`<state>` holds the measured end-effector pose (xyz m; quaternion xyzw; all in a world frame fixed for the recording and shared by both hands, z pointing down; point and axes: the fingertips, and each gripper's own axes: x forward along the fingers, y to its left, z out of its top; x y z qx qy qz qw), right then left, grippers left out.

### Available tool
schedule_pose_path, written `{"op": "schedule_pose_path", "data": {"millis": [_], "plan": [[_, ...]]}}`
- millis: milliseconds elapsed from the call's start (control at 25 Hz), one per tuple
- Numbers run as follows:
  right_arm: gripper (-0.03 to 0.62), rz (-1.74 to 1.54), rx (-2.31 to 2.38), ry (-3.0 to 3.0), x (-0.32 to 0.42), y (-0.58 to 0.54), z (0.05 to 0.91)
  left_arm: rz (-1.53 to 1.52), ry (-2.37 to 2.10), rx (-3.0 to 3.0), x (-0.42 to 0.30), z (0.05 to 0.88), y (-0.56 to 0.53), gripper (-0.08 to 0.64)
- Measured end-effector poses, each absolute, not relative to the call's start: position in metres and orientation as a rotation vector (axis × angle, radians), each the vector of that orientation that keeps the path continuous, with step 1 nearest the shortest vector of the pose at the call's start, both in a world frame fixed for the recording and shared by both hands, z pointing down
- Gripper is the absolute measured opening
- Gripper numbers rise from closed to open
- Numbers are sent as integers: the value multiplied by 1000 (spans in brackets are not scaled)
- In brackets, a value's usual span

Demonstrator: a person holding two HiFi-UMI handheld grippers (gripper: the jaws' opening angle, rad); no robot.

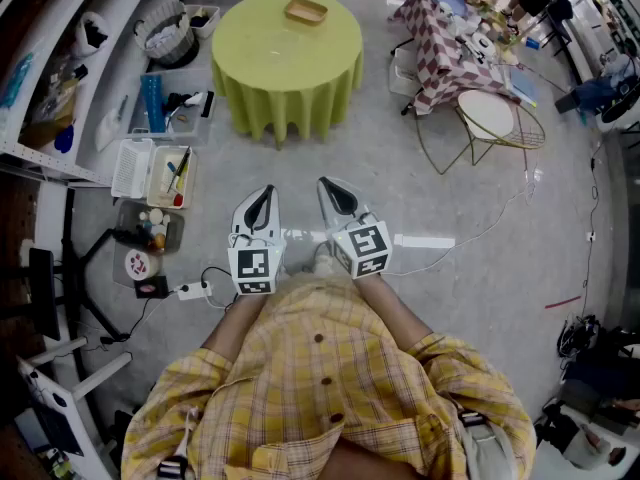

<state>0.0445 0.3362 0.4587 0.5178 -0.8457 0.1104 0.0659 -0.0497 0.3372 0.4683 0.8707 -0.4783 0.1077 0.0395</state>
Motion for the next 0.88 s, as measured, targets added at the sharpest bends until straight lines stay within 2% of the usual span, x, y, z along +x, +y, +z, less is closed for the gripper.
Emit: {"op": "schedule_pose_path", "data": {"millis": [880], "plan": [[-3, 353, 1448, -2597, 65, 326, 483, 393, -1452, 2645, -20, 488, 329, 3]]}}
